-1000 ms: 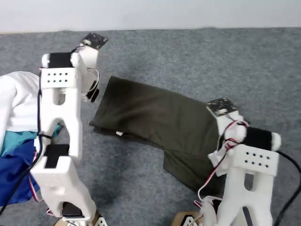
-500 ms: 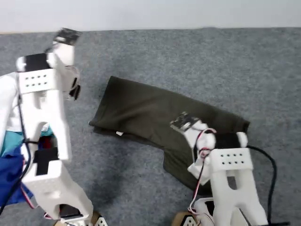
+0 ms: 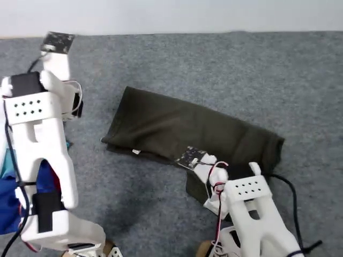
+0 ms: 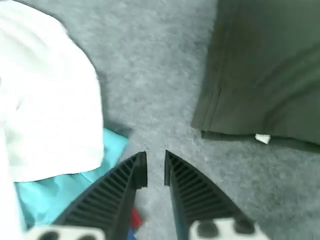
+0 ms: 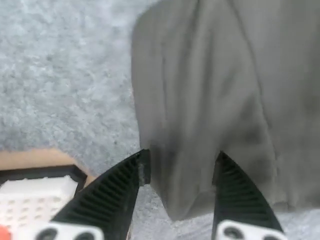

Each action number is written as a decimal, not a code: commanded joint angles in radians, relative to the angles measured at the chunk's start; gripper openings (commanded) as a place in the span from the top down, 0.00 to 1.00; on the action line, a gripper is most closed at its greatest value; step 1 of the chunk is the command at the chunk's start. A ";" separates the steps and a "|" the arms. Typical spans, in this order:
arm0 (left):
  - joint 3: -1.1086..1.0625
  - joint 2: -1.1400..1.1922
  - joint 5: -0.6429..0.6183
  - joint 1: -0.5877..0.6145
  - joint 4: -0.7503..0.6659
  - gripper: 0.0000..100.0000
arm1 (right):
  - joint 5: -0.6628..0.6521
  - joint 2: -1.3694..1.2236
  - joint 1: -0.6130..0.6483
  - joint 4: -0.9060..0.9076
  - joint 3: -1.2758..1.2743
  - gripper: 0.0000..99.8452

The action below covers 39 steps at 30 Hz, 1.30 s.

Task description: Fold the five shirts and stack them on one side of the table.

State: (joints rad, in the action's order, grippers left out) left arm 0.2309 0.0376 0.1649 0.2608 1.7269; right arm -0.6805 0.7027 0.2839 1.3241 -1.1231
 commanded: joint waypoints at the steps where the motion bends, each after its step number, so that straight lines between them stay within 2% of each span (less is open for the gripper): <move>1: -0.018 -0.064 -0.008 -0.006 -0.025 0.93 | -0.008 0.015 0.045 -0.041 0.000 0.78; 14: -0.028 -0.055 -0.006 -0.006 -0.032 0.93 | -0.008 -0.248 0.079 -0.203 0.008 0.78; 19: -0.028 -0.055 -0.006 -0.011 -0.037 0.93 | -0.006 -0.286 0.139 -0.209 0.008 0.78; 29: -0.073 -0.055 -0.006 -0.005 -0.081 0.93 | -0.025 -0.318 0.142 -0.209 -0.005 0.78; 39: -0.071 -0.055 -0.006 -0.011 -0.081 0.93 | -0.031 -0.513 0.137 -0.177 0.114 0.97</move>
State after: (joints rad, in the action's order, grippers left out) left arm 0.1527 0.0299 0.1649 0.2578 1.6640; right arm -0.6958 0.2746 0.3943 1.1308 -1.0127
